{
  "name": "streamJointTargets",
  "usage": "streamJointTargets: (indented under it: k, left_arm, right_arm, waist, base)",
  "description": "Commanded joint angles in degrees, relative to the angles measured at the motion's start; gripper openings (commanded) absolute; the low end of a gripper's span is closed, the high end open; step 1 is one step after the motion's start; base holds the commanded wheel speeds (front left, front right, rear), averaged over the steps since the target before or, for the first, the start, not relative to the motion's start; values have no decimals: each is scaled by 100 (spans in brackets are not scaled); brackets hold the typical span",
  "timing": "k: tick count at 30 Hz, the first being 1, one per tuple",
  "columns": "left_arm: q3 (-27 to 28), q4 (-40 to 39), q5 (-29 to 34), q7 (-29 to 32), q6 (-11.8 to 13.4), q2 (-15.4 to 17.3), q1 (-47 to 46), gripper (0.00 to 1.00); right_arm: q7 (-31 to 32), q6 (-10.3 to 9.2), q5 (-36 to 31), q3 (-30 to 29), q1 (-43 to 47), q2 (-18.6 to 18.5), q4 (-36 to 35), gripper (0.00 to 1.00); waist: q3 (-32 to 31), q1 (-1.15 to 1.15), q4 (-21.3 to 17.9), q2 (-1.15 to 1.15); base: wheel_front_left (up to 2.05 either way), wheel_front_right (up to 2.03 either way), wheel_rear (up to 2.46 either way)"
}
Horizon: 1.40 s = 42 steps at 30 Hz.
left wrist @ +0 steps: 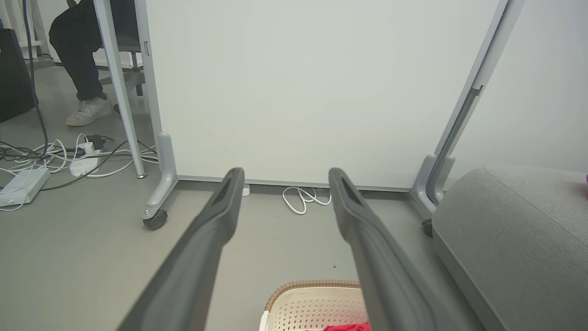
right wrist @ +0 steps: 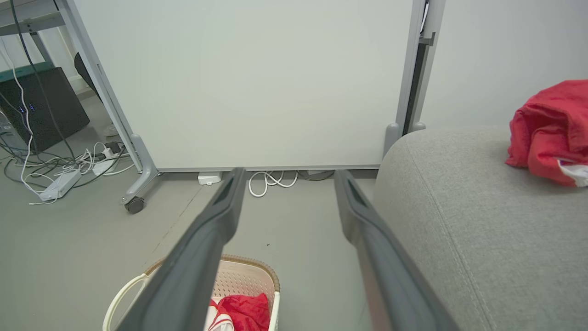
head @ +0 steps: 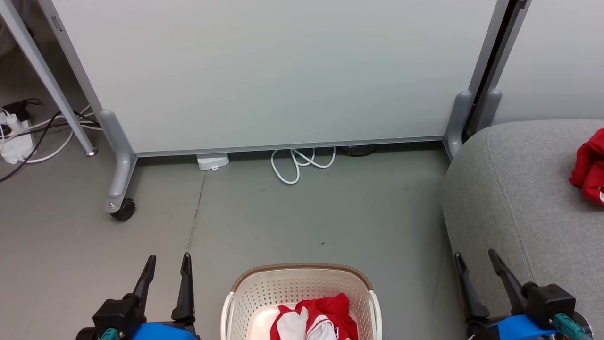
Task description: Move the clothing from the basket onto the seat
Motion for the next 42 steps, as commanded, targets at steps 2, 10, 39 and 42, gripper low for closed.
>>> streamJointTargets:
  k: [2,10,39,42]
  left_arm:
    - [-7,-3,25,-15,-2,-11,4,100]
    - [-104,-13,-21,-15,-3,1,8,100]
    - [-1532,2853,-677,-4,-3,453,-3425,100]
    - [-1759,3189,-809,51,-3,514,-3673,100]
  right_arm:
    - [13,3,58,0,81,12,-26,100]
    - [24,3,23,114,21,11,-83,100]
    - [-372,3,206,1306,-1857,14,-664,100]
    - [-429,3,317,1386,-1946,13,-621,100]
  waist:
    - [4,0,-7,0]
    - [119,0,-104,0]
    - [4580,0,-1960,0]
    - [4828,0,-2082,0]
  base:
    - [0,0,0]
    - [0,0,0]
    - [0,0,0]
    - [0,0,0]
